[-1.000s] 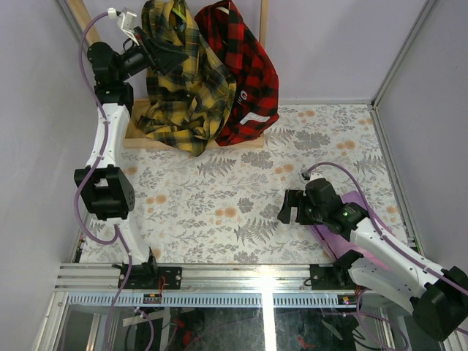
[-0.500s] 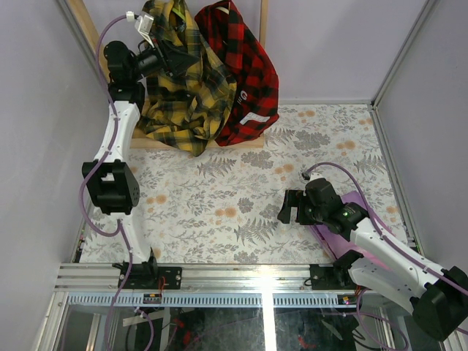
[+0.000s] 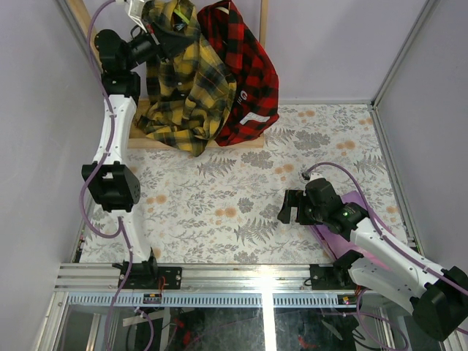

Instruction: Place the shirt on the hanger

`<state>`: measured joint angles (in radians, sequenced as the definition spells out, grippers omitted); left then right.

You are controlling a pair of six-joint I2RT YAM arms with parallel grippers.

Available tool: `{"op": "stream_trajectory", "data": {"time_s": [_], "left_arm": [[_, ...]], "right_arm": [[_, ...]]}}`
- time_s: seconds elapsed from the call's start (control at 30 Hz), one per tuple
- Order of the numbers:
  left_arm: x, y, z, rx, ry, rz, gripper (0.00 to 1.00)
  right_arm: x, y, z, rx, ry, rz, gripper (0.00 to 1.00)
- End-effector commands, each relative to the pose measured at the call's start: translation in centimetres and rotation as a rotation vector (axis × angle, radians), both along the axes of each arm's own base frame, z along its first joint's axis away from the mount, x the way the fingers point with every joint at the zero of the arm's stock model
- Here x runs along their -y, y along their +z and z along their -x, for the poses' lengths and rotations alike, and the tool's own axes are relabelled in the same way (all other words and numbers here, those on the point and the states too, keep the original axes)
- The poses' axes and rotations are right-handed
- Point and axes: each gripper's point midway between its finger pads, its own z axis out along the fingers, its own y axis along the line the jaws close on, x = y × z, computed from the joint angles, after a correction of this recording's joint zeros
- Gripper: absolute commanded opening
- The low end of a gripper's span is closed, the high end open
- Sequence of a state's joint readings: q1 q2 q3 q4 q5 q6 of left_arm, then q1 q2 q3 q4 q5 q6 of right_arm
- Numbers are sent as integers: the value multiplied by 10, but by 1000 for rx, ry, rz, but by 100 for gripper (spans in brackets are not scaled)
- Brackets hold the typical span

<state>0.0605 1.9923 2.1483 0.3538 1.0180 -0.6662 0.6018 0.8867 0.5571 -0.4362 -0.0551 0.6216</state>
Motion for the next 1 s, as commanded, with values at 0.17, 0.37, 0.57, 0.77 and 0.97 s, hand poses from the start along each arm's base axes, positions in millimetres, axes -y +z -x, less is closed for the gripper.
{"op": "stream_trajectory", "data": {"time_s": [0.17, 0.37, 0.57, 0.77, 0.97], "left_arm": [[-18, 30, -31, -23, 159, 85, 0], [-34, 3, -52, -106, 260, 80, 0], [-41, -4, -46, -106, 269, 63, 4], [-46, -16, -38, -113, 256, 40, 20], [-61, -12, -29, -102, 291, 47, 51]], "right_arm": [[-3, 0, 2, -10, 13, -16, 97], [-1, 0, 4, -8, 11, -14, 97], [-2, -1, 4, -14, 14, -15, 97], [-5, 0, 3, -15, 19, -28, 97], [-4, 1, 3, -9, 22, -18, 97]]}}
